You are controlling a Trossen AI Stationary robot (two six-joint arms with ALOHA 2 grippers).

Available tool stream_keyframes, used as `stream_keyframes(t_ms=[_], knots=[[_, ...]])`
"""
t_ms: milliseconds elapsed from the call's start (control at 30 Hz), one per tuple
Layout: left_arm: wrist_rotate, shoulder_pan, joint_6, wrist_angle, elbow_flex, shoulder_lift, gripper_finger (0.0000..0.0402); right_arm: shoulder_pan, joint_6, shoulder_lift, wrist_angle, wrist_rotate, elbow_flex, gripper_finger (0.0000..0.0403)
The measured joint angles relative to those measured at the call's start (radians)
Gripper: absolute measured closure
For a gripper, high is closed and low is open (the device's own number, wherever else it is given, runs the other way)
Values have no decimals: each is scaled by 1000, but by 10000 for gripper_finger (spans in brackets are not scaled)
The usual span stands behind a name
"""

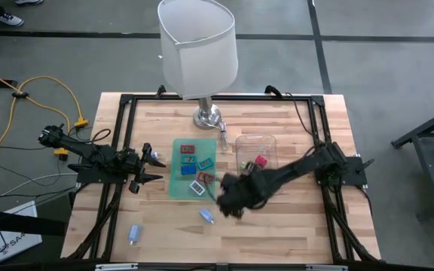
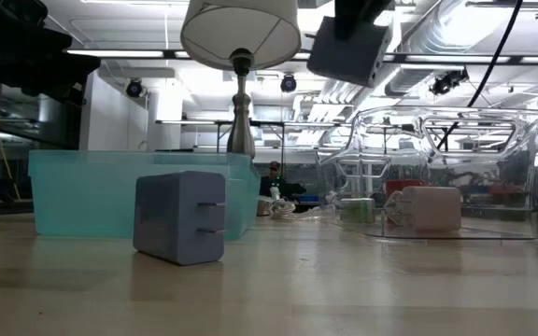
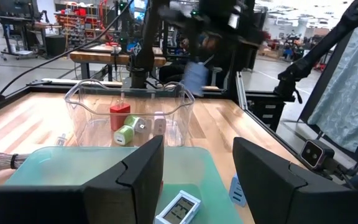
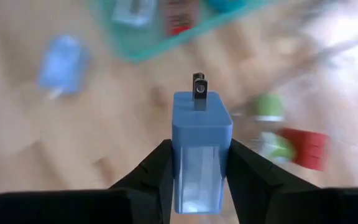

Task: Pick & Place Office items
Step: Put the right violet charger adapter into the transparent bin

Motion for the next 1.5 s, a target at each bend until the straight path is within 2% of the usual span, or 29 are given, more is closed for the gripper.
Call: stream_keyframes(t_ms=[167, 467, 600, 767, 900, 1100, 1500], knots=[[0, 0, 0, 0, 0, 0, 216, -98, 110, -25, -123, 22, -1, 296], [0, 0, 0, 0, 0, 0, 216, -199, 218, -32, -126, -31, -41, 294], [0, 0, 0, 0, 0, 0, 216, -208, 318, -32, -125, -53, -98, 294], [0, 0, 0, 0, 0, 0, 216, -203, 400, -32, -55, -136, -153, 294], [0, 0, 0, 0, 0, 0, 216, -193, 478, -31, -38, -147, -180, 294], [0, 0, 0, 0, 0, 0, 216, -195, 546, -31, 16, -198, -231, 292], [0, 0, 0, 0, 0, 0, 216, -216, 644, -31, 125, -237, -301, 294]])
